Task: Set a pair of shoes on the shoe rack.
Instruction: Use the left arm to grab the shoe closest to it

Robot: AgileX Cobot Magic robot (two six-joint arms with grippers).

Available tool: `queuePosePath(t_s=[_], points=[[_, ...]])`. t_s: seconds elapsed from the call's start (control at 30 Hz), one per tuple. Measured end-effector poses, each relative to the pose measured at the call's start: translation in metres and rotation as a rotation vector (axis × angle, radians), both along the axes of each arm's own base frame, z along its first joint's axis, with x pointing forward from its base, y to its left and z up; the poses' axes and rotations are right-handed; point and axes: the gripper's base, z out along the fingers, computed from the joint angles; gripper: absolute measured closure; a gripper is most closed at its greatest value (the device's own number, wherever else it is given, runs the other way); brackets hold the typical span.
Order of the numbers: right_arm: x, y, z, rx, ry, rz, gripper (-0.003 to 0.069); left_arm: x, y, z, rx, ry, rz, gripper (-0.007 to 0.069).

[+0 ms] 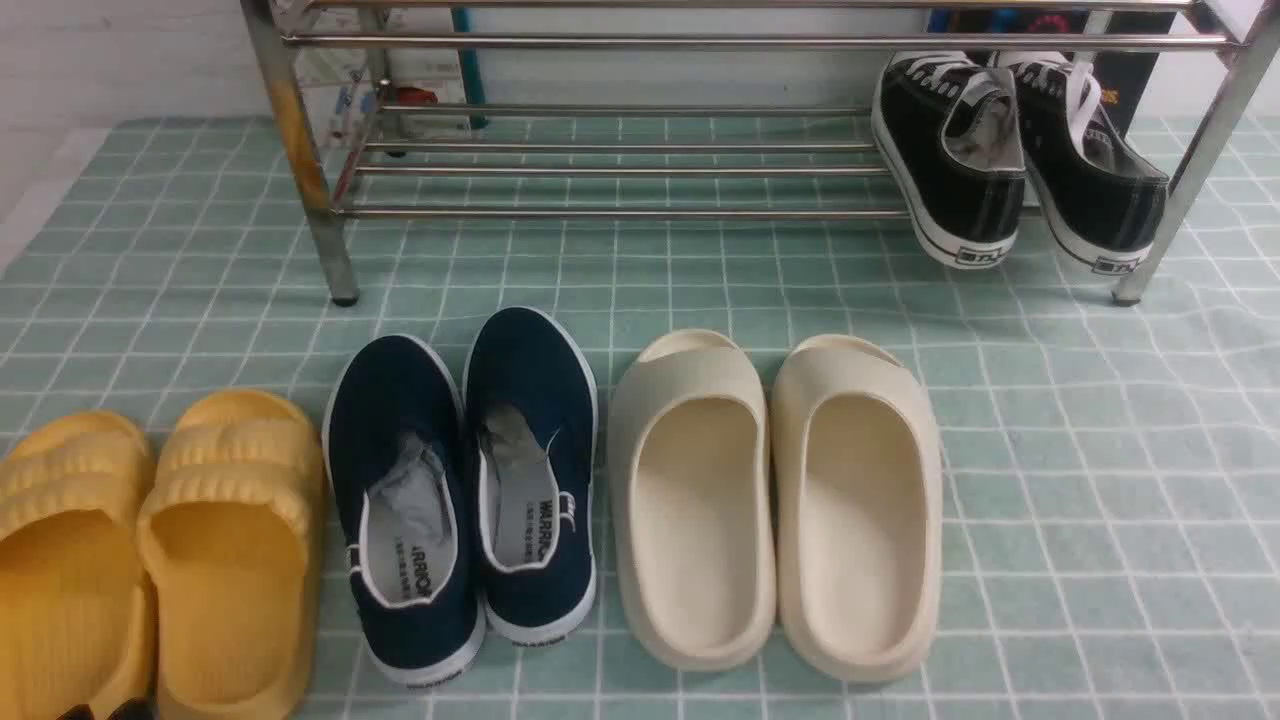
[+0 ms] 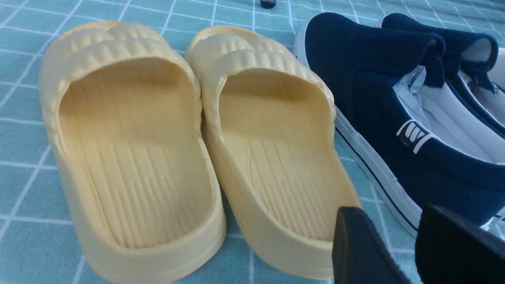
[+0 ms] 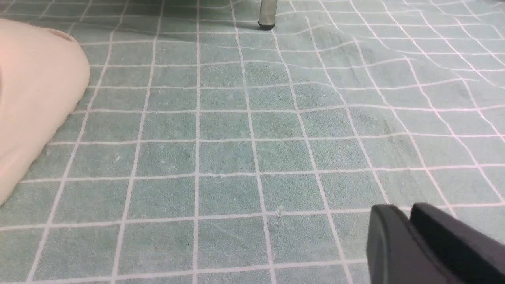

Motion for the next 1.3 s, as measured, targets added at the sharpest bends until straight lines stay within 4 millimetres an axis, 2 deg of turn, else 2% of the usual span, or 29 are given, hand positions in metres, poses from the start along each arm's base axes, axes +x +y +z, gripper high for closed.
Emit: queuePosePath(t_s=[0.97,1.1,1.3], points=[[0.0,0.0,0.0,0.0,0.0,0.0,0.0516,0.0,0.0,0.0,0.0,-0.004,0.0,0.0386],[0.0,0.0,0.0,0.0,0.0,0.0,0.0514,0.003,0.0,0.01,-0.009,-0.108,0.004,0.0386],[0.0,0.0,0.0,0.0,0.0,0.0,0.0509,0.004,0.001,0.037,-0.033,-0.413,0.014,0.0386]])
